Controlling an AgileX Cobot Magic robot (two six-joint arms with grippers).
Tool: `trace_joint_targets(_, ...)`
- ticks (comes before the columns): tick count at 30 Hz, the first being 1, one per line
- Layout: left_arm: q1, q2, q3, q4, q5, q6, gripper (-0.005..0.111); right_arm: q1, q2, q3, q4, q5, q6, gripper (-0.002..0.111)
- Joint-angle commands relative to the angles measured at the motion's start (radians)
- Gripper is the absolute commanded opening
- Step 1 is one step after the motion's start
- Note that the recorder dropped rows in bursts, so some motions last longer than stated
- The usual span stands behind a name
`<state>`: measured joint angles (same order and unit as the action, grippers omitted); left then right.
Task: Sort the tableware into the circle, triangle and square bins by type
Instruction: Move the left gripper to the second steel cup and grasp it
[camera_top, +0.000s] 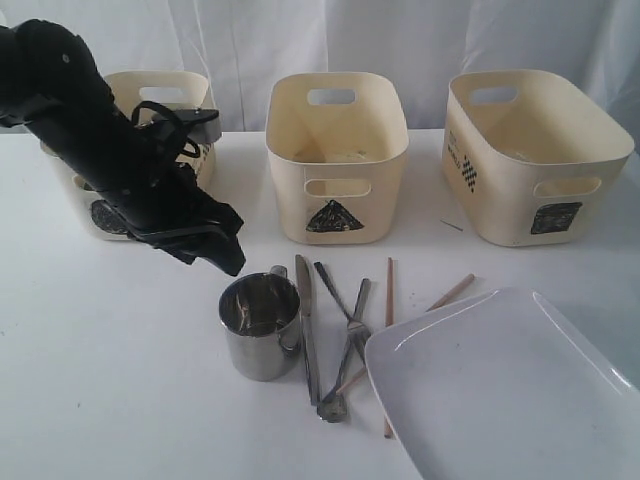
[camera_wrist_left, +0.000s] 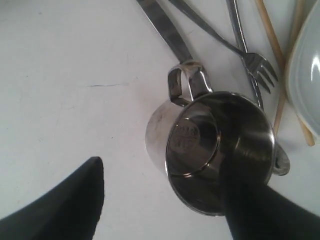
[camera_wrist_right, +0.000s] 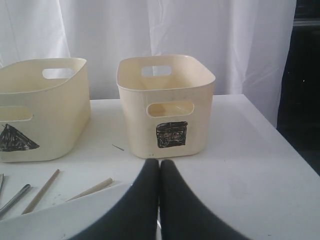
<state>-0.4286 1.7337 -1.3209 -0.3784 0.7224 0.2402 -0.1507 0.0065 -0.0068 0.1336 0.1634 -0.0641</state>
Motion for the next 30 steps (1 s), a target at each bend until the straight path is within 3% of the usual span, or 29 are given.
trace_joint_targets(1,-0.007,0.001,0.005,-0.032,-0.015,0.000,0.069,0.002,-0.007,0.007,-0.003,-0.007,-0.007,0.000)
trace_joint_targets(12,-0.102,0.004,0.005,0.040,-0.122,-0.054,0.069,0.002,-0.007,0.007,-0.003,-0.007,-0.007,0.000)
trace_joint_targets(17,-0.102,0.026,0.005,0.128,-0.093,-0.133,0.069,0.002,-0.007,0.007,-0.003,-0.007,-0.007,0.000)
trace_joint_targets(30,-0.102,0.074,0.005,0.128,-0.073,-0.144,0.069,0.002,-0.007,0.007,-0.003,-0.007,-0.007,0.000)
